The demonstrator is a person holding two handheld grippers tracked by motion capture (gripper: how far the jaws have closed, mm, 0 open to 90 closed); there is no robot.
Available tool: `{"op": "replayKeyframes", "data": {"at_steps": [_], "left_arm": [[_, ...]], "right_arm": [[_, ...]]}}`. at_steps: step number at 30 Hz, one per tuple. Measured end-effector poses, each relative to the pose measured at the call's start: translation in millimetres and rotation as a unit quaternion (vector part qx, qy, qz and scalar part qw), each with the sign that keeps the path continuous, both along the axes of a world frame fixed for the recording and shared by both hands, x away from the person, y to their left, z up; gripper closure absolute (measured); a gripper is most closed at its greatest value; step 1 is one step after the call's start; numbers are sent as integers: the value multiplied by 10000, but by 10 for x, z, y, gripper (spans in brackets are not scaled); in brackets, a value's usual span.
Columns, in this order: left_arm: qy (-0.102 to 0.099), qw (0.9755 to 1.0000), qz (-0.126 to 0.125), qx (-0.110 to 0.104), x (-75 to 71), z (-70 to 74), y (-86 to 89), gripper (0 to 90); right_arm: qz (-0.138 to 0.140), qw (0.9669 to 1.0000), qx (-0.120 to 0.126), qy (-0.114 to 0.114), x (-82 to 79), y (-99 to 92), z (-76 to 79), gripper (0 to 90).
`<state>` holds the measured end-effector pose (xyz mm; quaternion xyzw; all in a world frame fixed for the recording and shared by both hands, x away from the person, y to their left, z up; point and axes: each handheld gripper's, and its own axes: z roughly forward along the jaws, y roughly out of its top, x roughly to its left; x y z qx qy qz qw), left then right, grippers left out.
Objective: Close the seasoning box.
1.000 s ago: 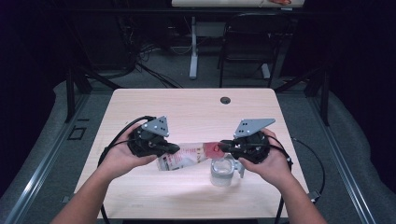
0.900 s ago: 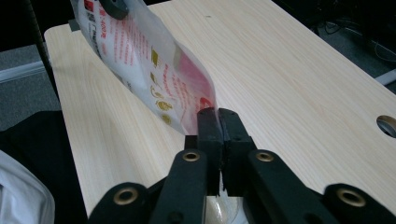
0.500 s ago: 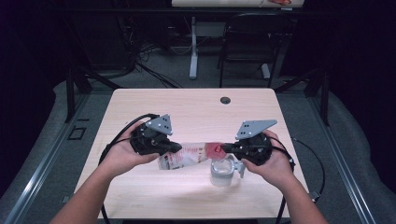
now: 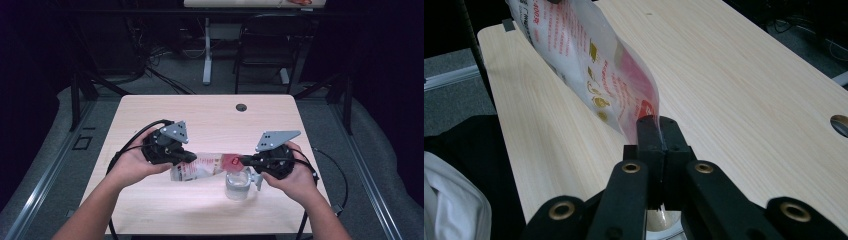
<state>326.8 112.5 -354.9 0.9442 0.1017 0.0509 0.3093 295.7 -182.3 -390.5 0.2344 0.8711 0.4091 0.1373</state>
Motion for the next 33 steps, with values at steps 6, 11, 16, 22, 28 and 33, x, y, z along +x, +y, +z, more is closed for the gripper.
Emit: {"op": "replayKeyframes", "data": {"at_steps": [6,11,16,22,28,33], "left_arm": [[-22,10000,-4,47,-4,12,-15,899],[-5,10000,-1,40,-5,9,-11,899],[18,10000,-20,33,11,5,0,900],[25,10000,-33,5,15,-5,11,899],[20,10000,-37,-5,18,-9,14,900],[-3,10000,-10,13,18,-7,2,900]], "right_arm": [[-37,10000,-29,-45,-5,4,3,894],[-53,10000,-2,-65,-2,1,3,871],[-59,10000,9,-72,8,8,6,832],[-30,10000,11,-90,32,42,21,794],[53,9999,-13,-100,53,104,35,771],[102,9998,-97,-155,62,192,62,751]]}}
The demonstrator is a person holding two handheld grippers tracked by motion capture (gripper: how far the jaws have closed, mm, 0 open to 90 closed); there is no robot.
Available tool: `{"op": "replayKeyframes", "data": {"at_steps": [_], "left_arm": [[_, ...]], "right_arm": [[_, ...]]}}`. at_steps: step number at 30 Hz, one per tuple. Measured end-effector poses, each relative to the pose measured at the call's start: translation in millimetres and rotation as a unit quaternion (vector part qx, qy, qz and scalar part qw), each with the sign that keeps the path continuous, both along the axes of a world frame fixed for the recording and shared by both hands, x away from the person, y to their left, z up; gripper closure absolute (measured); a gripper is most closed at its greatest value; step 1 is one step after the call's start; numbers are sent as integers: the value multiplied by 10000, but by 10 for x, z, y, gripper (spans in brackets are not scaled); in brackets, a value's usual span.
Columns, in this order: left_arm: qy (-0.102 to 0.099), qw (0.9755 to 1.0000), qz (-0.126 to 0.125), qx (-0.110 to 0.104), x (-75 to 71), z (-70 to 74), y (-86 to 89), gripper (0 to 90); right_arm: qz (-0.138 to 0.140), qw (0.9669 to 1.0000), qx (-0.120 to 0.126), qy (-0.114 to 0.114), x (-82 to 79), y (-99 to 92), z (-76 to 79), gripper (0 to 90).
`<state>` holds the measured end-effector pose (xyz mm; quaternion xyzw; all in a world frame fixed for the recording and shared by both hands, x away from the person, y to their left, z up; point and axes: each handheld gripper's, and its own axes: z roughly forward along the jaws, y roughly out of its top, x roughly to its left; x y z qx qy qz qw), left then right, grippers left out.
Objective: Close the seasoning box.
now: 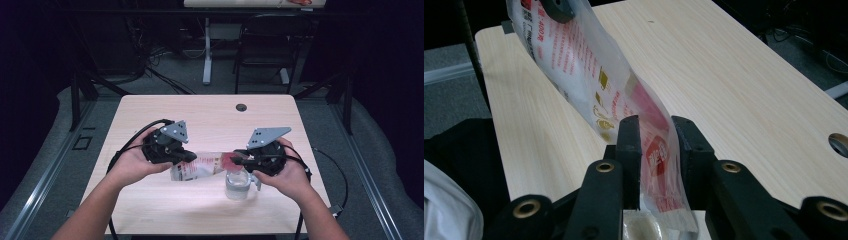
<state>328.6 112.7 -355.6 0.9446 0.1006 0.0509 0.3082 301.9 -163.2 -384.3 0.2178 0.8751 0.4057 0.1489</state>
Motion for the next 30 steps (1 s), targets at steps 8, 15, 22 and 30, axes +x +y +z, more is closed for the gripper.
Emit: {"op": "replayKeyframes", "data": {"at_steps": [8,15,22,30], "left_arm": [[3,10000,-22,12,9,-6,12,900],[-8,10000,2,12,3,-1,-3,900],[5,10000,35,-8,8,4,-15,897],[2,10000,-7,18,15,42,-58,898]], "right_arm": [[30,10000,-27,17,23,7,0,754],[74,9999,-67,42,7,-6,-1,804],[129,9998,-133,45,-14,-30,-6,900],[68,9999,-14,97,-35,-82,-10,900]]}}
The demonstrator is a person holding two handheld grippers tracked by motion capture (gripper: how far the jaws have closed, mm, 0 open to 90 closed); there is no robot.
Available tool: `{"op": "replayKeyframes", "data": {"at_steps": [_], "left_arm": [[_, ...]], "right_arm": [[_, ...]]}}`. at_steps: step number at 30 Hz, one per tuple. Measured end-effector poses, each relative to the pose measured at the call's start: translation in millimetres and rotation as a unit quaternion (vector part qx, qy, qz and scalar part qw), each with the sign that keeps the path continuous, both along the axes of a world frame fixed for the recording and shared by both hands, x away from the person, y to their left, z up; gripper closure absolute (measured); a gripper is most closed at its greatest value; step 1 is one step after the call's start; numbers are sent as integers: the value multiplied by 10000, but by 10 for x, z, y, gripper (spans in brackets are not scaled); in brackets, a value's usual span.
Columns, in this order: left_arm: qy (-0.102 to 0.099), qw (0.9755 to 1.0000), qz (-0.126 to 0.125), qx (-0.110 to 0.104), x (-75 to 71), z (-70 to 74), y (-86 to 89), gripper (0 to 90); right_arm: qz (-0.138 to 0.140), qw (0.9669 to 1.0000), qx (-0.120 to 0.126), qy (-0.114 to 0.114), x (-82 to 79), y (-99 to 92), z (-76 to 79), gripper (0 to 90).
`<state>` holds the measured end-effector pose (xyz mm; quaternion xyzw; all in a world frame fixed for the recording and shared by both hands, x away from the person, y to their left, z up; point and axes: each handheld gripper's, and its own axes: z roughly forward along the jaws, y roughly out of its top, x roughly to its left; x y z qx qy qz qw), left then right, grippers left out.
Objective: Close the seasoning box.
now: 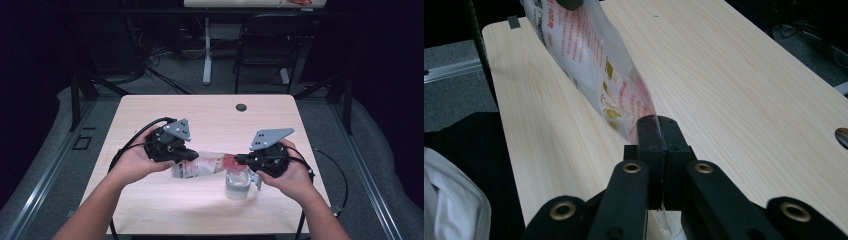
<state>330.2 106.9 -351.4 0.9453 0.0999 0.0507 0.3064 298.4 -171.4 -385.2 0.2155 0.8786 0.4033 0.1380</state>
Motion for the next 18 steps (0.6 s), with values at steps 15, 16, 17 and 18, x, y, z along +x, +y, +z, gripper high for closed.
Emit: {"op": "replayKeyframes", "data": {"at_steps": [15,16,17,18], "left_arm": [[56,9999,-79,115,7,46,-112,896],[59,9999,-72,122,8,51,-119,896],[59,9999,-79,139,10,57,-127,896],[38,9998,-104,157,12,64,-136,897]], "right_arm": [[-85,9999,48,26,-44,-77,-16,900],[-87,9999,65,38,-46,-81,-20,900],[-93,9999,80,38,-46,-87,-23,900],[-107,9999,96,31,-42,-101,-29,900]]}}
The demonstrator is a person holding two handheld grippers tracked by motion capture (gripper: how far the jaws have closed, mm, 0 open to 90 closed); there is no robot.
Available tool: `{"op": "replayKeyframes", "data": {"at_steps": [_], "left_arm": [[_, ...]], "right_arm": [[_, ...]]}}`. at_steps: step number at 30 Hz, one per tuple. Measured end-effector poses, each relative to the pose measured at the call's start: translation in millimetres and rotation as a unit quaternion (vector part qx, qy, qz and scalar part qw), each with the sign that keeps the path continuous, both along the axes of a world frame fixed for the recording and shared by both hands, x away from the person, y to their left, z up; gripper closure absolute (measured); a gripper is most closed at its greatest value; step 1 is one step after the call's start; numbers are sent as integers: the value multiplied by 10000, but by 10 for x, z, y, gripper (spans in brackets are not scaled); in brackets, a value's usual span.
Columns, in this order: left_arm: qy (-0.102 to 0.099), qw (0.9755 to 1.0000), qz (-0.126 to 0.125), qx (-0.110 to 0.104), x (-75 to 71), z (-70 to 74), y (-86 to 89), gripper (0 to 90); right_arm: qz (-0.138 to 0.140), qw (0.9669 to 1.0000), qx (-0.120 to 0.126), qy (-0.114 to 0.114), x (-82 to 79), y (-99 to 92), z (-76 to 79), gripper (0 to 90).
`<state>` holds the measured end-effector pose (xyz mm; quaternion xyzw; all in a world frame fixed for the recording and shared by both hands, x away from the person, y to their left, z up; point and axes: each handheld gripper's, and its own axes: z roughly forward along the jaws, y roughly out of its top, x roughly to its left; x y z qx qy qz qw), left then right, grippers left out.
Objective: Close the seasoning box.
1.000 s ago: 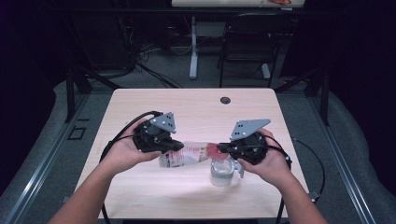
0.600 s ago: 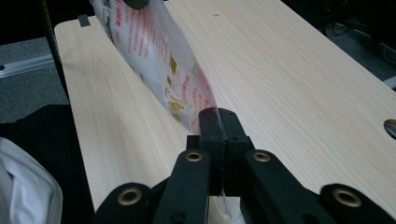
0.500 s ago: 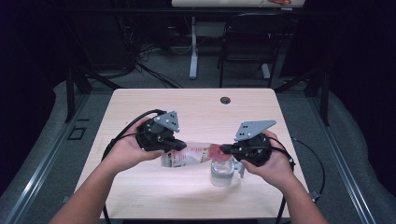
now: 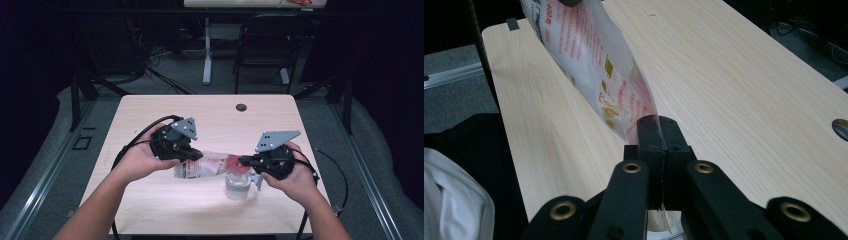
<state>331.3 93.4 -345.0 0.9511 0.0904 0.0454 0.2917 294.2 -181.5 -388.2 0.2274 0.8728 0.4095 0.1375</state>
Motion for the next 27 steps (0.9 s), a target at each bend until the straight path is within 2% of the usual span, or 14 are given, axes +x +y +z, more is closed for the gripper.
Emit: {"op": "replayKeyframes", "data": {"at_steps": [10,27], "left_arm": [[-13,10000,-44,25,8,51,-74,896],[-29,9999,-86,86,22,103,-155,895]], "right_arm": [[-52,9998,158,59,10,-69,-38,900],[-97,9995,290,123,12,-143,-78,900]]}}
